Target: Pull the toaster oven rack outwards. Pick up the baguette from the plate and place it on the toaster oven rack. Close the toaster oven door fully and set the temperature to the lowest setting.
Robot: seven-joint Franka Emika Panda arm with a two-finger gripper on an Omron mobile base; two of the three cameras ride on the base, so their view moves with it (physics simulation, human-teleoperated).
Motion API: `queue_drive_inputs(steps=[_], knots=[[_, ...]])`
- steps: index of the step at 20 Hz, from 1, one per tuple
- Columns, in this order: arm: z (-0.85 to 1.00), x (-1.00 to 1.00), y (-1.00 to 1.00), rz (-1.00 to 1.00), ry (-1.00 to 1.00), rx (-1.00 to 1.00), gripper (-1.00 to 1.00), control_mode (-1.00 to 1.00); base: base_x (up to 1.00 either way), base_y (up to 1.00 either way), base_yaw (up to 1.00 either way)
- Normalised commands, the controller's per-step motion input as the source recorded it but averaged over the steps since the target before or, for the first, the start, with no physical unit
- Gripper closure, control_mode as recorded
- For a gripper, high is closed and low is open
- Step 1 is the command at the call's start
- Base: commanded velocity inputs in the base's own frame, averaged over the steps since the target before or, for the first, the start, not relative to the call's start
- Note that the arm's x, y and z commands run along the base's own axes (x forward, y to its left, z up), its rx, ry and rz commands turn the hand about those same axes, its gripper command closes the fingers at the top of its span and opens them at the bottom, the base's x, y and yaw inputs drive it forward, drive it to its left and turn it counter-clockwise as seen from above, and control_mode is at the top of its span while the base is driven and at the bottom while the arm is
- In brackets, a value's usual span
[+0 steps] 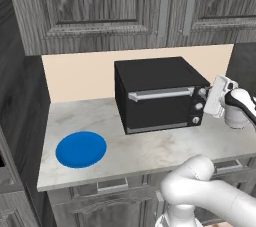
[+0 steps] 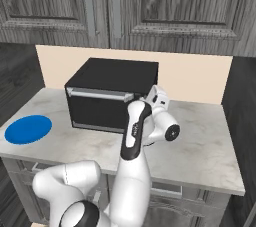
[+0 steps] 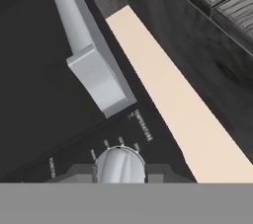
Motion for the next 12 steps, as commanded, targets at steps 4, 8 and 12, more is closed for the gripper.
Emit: queue_drive_inputs(steps=[4,8,12], knots=[[0.0,0.0,0.0,0.0,0.0,-0.03,1.0,-1.0,0.0,0.0,0.0],[-0.02,0.02,0.02,-0.02,0.0,-0.1,1.0,-1.0,0.0,0.0,0.0],[0.0,0.0,0.0,-0.02,0.0,-0.12,1.0,-1.0,0.0,0.0,0.0]])
